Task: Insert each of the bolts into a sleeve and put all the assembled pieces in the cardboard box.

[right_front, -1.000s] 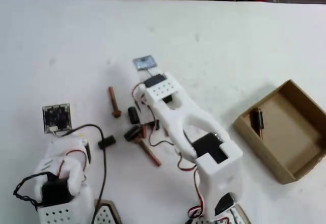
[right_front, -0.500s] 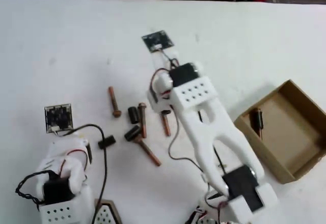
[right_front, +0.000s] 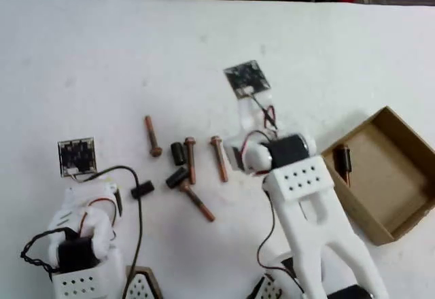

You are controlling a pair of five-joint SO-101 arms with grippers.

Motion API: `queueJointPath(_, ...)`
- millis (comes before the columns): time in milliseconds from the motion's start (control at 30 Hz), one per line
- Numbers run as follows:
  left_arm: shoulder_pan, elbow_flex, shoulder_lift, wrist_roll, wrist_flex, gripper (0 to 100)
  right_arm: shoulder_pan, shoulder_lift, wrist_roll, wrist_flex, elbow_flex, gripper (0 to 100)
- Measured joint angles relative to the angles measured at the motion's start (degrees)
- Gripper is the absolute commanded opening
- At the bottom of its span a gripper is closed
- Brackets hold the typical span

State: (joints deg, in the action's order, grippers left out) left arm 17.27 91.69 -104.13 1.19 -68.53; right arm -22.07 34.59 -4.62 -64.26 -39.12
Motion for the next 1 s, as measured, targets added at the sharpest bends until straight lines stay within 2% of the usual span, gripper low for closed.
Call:
queueJointPath(233,-5.1,-1.8,0.0,0.0,0.0,2,2.9,2.6,0.0,6.0,-9.5,1.8)
queueJointPath(400,-5.6,-6.0,0.1,0.0,-1.2,2,2.9,3.1,0.0,10.5,-14.5,1.8)
queueJointPath(700,-5.6,-12.0,0.2,-1.1,-3.9,2,5.2,3.1,0.0,11.4,-15.1,1.9)
queueJointPath(833,-6.8,-13.4,7.6,-1.4,-3.3,2,5.6,3.1,0.0,11.4,-15.1,1.9)
queueJointPath(1000,-10.2,-22.2,21.9,0.5,-2.3,2,6.1,3.1,0.0,11.6,-15.6,1.9)
